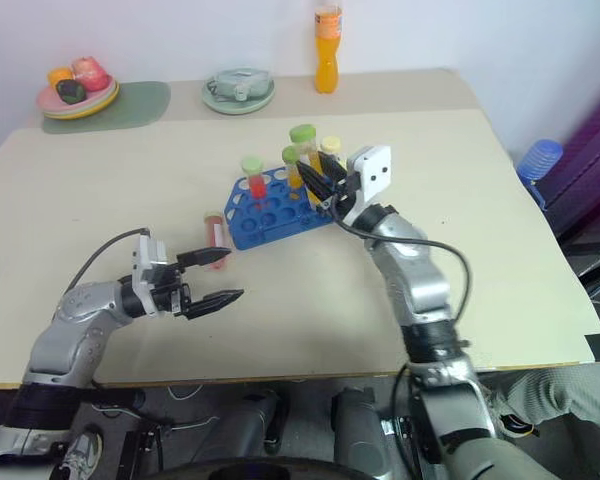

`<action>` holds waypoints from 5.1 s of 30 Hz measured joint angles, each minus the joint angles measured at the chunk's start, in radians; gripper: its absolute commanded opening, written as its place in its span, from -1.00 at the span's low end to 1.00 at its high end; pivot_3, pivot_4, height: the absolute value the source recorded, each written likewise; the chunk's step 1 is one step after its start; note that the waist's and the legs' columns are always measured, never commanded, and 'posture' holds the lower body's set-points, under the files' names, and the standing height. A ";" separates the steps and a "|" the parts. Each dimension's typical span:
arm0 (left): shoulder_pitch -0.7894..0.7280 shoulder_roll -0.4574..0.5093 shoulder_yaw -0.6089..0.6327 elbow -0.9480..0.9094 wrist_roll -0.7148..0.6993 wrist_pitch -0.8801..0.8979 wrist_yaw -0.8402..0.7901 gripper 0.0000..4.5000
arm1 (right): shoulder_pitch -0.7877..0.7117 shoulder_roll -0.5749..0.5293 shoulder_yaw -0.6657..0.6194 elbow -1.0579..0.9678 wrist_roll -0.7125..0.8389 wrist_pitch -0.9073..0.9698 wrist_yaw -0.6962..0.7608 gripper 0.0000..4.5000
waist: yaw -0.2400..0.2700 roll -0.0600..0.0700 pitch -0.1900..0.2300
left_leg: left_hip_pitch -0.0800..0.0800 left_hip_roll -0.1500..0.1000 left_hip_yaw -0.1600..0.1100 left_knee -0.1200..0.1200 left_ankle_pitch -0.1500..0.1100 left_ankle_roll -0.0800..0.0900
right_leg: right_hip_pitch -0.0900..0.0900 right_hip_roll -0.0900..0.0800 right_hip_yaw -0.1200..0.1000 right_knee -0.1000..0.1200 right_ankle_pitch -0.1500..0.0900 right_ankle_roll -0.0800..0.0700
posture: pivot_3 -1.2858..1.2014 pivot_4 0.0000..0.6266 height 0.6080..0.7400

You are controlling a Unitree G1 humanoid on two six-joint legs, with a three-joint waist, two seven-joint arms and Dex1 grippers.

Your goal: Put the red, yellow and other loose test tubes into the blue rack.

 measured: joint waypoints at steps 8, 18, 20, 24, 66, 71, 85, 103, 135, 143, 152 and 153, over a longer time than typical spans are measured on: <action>0.032 -0.053 0.025 0.015 0.004 -0.056 0.073 1.00 | -0.103 0.105 -0.052 0.433 -0.080 -0.428 0.003 -0.63 | -0.010 0.000 0.000 | 0.000 0.000 0.000 -0.001 0.002 -0.003 | -0.002 0.001 0.001 0.002 0.000 -0.001 | 0.03 -0.52 1.00; 0.068 -0.060 0.050 0.018 0.006 -0.105 0.121 1.00 | -0.162 0.183 -0.087 0.603 -0.057 -0.533 0.083 -0.63 | -0.008 0.000 0.000 | 0.000 0.000 0.000 0.000 0.002 -0.003 | -0.002 0.002 0.001 0.002 0.001 -0.001 | 0.03 -0.52 1.00; 0.069 -0.065 0.051 0.019 0.006 -0.111 0.125 1.00 | -0.162 0.189 -0.091 0.642 -0.058 -0.545 0.096 -0.63 | -0.008 0.000 0.000 | 0.000 0.000 0.000 0.000 0.002 -0.003 | -0.002 0.002 0.001 0.002 0.001 -0.001 | 0.03 -0.52 1.00; 0.082 -0.068 0.051 0.019 0.006 -0.113 0.130 1.00 | -0.171 0.196 -0.105 0.684 -0.058 -0.574 0.103 -0.63 | -0.010 0.001 0.000 | 0.001 0.001 0.000 0.000 0.002 -0.003 | -0.001 0.002 0.001 0.003 0.001 -0.001 | 0.03 -0.52 1.00; 0.063 -0.078 0.050 -0.026 0.002 -0.063 0.177 1.00 | -0.215 0.207 -0.173 0.914 -0.173 -0.770 -0.011 0.99 | 0.001 0.001 0.000 | 0.018 0.001 -0.001 -0.003 -0.002 0.003 | 0.013 0.002 0.001 0.000 0.001 -0.002 | 0.03 -0.52 1.00; 0.057 -0.093 0.045 0.001 0.003 -0.072 0.164 1.00 | -0.177 0.173 -0.150 0.848 -0.188 -0.765 -0.004 0.99 | -0.001 0.001 0.000 | 0.018 0.001 -0.001 -0.003 -0.002 0.003 | 0.014 0.002 0.001 0.000 0.001 -0.002 | 0.03 -0.52 1.00; 0.045 -0.110 0.057 -0.012 -0.021 -0.031 0.202 1.00 | 0.162 -0.003 -0.014 0.293 -0.224 -0.463 0.082 0.99 | 0.003 0.001 0.000 | 0.016 0.001 -0.001 -0.003 -0.003 0.004 | 0.014 0.002 0.002 -0.001 0.000 -0.002 | 0.03 -0.52 1.00; -0.435 -0.234 0.256 -0.274 -0.146 1.217 1.140 1.00 | 0.427 -0.664 -0.287 -0.617 0.222 0.400 0.358 0.99 | 0.026 -0.010 0.007 | 0.011 0.001 0.000 0.000 -0.006 0.008 | 0.017 0.001 -0.001 -0.007 -0.001 0.002 | 0.03 -0.52 1.00; -0.759 -0.339 0.352 0.218 -0.243 1.462 1.740 1.00 | 0.411 -0.747 -0.349 -0.719 0.395 0.614 0.420 0.99 | 0.050 -0.013 0.008 | -0.001 -0.001 0.001 0.015 -0.006 0.006 | 0.013 0.000 -0.001 -0.011 0.004 0.010 | 0.03 -0.52 1.00; -0.772 -0.331 0.353 0.262 -0.277 1.457 1.821 0.21 | 0.336 -0.747 -0.324 -0.722 0.435 0.669 0.388 1.00 | 0.054 -0.012 0.008 | -0.001 0.000 0.003 0.015 -0.006 0.006 | 0.012 0.000 0.000 -0.010 0.004 0.010 | 0.03 -0.52 1.00; -0.732 -0.331 0.386 0.230 -0.392 1.445 1.960 -0.67 | 0.318 -0.747 -0.294 -0.718 0.430 0.674 0.402 1.00 | 0.055 -0.012 0.008 | -0.001 0.000 0.006 0.016 -0.006 0.007 | 0.012 -0.001 0.002 -0.010 0.005 0.010 | 0.03 -0.52 1.00; -0.723 -0.330 0.391 0.221 -0.419 1.444 1.979 -0.67 | 0.319 -0.747 -0.293 -0.717 0.427 0.673 0.405 1.00 | 0.054 -0.012 0.008 | 0.000 0.000 0.006 0.016 -0.006 0.008 | 0.012 -0.001 0.003 -0.010 0.005 0.010 | 0.03 -0.52 1.00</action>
